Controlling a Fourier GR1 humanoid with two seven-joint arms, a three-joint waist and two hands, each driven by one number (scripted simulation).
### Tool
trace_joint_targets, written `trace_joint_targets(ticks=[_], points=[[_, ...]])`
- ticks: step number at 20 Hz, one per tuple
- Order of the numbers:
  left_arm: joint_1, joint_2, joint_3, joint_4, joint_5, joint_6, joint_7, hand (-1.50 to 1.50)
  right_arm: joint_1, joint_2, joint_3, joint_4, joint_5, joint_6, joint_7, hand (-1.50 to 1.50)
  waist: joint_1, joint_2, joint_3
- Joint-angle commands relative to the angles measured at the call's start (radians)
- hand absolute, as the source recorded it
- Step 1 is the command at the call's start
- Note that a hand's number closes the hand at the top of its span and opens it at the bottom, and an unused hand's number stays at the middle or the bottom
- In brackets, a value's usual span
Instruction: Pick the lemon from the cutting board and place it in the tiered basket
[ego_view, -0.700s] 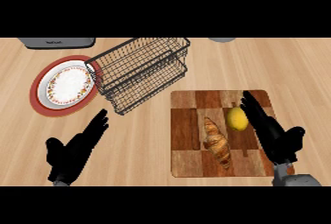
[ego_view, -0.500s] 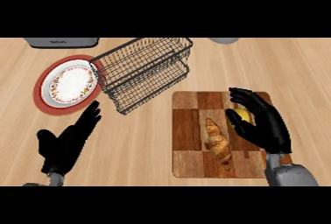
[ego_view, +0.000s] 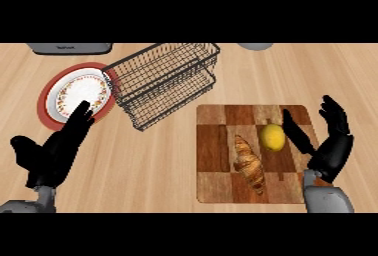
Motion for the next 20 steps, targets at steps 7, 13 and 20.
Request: trace_joint_targets(ticks=[7,13,20], points=[[-0.009,0.03,0.032,-0.003,0.009,-0.023,0.016,0.0,0.083,0.007,0.05,0.118,0.606,-0.034,0.363,-1.5,-0.002,-0.007,-0.009],[-0.02,0.02,0.034,0.004,0.015,-0.028,0.009,0.0,0.046,0.01,0.128,0.124,0.681,0.372,0.634,-1.5,0.02,-0.005,-0.012],[-0.029,0.007,0.038,0.044,0.025,-0.046,0.004,0.0,-0.213,0.053,0.24,0.002,0.738,0.771,1.114,-1.5,0.024,-0.009,-0.003]])
